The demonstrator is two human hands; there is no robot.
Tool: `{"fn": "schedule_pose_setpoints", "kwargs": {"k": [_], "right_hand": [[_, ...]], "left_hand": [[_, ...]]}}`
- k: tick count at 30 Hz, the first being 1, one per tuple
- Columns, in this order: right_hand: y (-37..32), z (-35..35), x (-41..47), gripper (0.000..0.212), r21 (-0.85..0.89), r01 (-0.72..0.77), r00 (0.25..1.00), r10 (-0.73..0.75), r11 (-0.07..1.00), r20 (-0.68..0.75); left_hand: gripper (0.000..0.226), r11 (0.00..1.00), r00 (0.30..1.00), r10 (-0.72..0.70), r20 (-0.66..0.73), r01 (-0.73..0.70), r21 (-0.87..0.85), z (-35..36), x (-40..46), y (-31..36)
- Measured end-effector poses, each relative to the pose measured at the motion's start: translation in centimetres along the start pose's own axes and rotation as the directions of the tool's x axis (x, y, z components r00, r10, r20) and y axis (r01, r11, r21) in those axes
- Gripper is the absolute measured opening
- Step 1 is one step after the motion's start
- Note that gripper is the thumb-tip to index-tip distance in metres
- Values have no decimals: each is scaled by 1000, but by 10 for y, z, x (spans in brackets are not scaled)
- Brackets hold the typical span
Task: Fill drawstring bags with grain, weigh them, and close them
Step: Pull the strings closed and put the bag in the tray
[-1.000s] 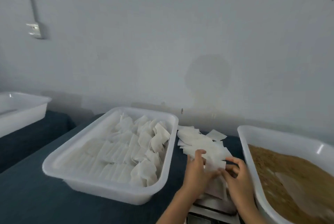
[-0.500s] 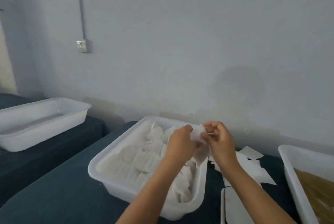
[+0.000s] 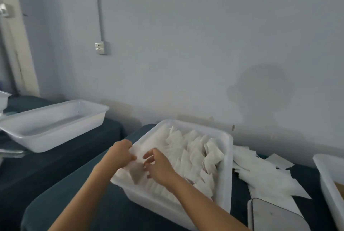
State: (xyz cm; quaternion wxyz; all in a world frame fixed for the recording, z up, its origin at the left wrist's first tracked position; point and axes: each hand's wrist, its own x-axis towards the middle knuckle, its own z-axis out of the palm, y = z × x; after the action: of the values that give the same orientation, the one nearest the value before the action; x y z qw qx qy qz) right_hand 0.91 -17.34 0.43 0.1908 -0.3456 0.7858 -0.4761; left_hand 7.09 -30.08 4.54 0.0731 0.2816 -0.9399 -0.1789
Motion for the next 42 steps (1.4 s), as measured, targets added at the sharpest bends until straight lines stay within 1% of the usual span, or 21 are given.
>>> {"fn": "schedule_pose_setpoints", "kwargs": {"k": [3,5,6,8,9,11,13,14,17,19,21,24,26,28,29,31,33,35,38,41,42], "right_hand": [[-3,10,-5,39,-177,86,987,-59,980,151],[-3,11,-8,38,-282,121,973,-57,952,224],[-3,10,-10,38,-327,131,967,-47,936,252],[-3,5,-14,41,-381,149,960,-41,913,277],[-3,-1,-18,43,-381,159,962,-56,911,267],[-4,-22,-23,42,-325,201,970,-142,924,195],[-4,-53,-27,39,-232,230,973,-220,945,70],[-1,-73,-29,38,-192,217,975,-224,957,-15],[18,-137,-34,36,-152,114,939,-157,982,-305],[40,-176,-40,34,-182,5,876,-93,983,-474],[68,-209,-49,30,-278,-169,808,-28,946,-588],[118,-242,-66,26,-382,-505,757,184,774,-627],[144,-248,-78,37,-375,-657,704,356,654,-614],[160,-246,-87,68,-316,-757,627,497,573,-600],[165,-243,-90,82,-286,-779,601,535,558,-594],[172,-239,-92,91,-250,-781,587,538,572,-605],[174,-240,-90,87,-184,-752,588,518,633,-621],[173,-242,-87,75,-132,-726,580,498,675,-645],[167,-249,-89,51,-156,-719,575,455,677,-679],[155,-263,-97,16,-194,-658,623,380,728,-684],[151,-270,-101,20,-184,-613,639,345,768,-687]], "left_hand": [[23,971,1000,1,-25,5,238,8,-6,-5],[12,945,997,35,-69,-11,327,14,-9,-3],[13,938,995,43,-87,-10,347,15,-11,-1],[29,924,988,73,-136,-16,381,17,-14,9],[35,914,979,106,-173,-27,405,19,-14,15],[39,894,956,179,-232,-60,443,21,-14,35],[34,904,937,241,-253,-122,410,27,-12,57],[31,914,930,269,-252,-164,372,31,-10,70],[28,917,907,344,-245,-268,296,49,-3,111],[24,908,895,383,-229,-319,273,63,-1,137],[22,893,884,421,-202,-365,262,78,0,160],[22,876,874,457,-166,-410,253,100,4,182],[19,865,863,482,-151,-440,242,111,6,188],[19,859,856,496,-146,-459,226,118,9,189],[18,858,855,498,-144,-463,221,120,10,187],[18,863,861,488,-147,-450,230,123,12,183],[22,870,873,469,-135,-431,240,125,13,180],[28,870,876,467,-120,-431,238,126,12,178],[31,867,873,475,-115,-442,229,125,12,178],[24,865,861,487,-144,-452,218,122,7,183],[21,863,854,495,-162,-461,207,119,4,187]]}}
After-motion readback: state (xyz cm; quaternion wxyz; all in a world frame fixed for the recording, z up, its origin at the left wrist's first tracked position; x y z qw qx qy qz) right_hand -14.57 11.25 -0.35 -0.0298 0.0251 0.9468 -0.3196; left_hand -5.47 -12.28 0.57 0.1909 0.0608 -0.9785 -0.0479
